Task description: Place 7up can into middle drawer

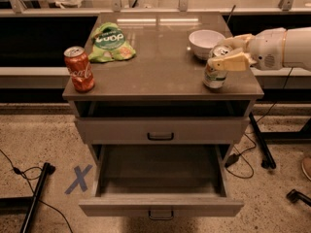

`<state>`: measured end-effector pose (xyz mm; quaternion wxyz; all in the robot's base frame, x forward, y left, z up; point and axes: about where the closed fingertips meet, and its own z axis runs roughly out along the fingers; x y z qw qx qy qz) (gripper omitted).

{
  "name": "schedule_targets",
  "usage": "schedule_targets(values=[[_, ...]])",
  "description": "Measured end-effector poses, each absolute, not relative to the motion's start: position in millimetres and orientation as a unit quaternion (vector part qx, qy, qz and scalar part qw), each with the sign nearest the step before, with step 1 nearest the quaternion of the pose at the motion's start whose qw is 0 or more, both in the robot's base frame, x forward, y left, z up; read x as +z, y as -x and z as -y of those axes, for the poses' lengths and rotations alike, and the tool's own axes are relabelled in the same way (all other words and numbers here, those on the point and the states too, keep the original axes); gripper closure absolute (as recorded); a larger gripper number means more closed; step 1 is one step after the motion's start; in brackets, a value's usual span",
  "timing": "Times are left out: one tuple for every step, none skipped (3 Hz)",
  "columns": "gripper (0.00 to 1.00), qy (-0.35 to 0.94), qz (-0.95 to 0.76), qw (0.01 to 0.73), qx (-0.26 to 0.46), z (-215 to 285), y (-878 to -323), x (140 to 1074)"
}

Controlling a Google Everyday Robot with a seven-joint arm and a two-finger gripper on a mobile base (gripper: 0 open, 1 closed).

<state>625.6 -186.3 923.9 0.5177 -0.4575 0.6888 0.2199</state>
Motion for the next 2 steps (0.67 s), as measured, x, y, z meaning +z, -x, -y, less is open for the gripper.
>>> schedule_targets(values=[[0.89,0.497,-0.652,0.529,0.220,180,-621,931],[1.00,0.532,-0.639,0.512,0.217,180,-611,959]])
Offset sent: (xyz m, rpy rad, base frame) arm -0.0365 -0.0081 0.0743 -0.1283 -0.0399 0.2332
